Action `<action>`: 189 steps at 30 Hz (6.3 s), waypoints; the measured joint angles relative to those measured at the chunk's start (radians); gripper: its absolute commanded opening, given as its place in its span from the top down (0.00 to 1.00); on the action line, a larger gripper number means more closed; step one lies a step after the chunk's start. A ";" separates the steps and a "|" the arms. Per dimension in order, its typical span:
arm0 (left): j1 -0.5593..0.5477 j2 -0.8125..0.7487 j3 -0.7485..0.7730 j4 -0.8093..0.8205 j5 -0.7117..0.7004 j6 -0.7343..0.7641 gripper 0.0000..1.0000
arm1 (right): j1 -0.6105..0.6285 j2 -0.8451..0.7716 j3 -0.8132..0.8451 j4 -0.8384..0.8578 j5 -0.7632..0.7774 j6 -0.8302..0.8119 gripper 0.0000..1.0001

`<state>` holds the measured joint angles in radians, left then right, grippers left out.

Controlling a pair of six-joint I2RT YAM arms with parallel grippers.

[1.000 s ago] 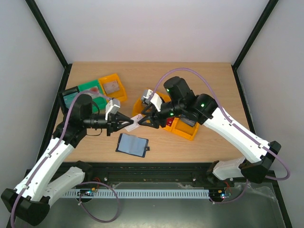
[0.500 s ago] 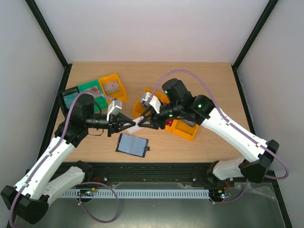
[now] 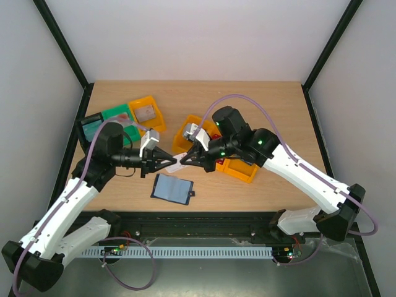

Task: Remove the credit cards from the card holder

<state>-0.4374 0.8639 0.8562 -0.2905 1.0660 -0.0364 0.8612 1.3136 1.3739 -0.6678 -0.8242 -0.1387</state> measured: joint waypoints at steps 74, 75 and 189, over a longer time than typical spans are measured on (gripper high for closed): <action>0.104 0.810 0.755 -0.520 -1.280 0.975 0.98 | -0.407 -0.196 -0.232 0.488 0.414 0.773 0.01; 0.127 0.853 0.774 -0.514 -1.278 0.966 0.98 | -0.409 -0.201 -0.233 0.476 0.418 0.763 0.01; 0.398 0.260 -0.460 -0.116 -0.330 -0.395 0.21 | 0.067 0.178 -0.578 0.409 0.397 0.832 0.59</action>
<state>-0.0395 1.1236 0.3958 -0.4065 0.7357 -0.4313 0.9279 1.4918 0.7956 -0.2584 -0.4267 0.6930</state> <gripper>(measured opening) 0.796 0.452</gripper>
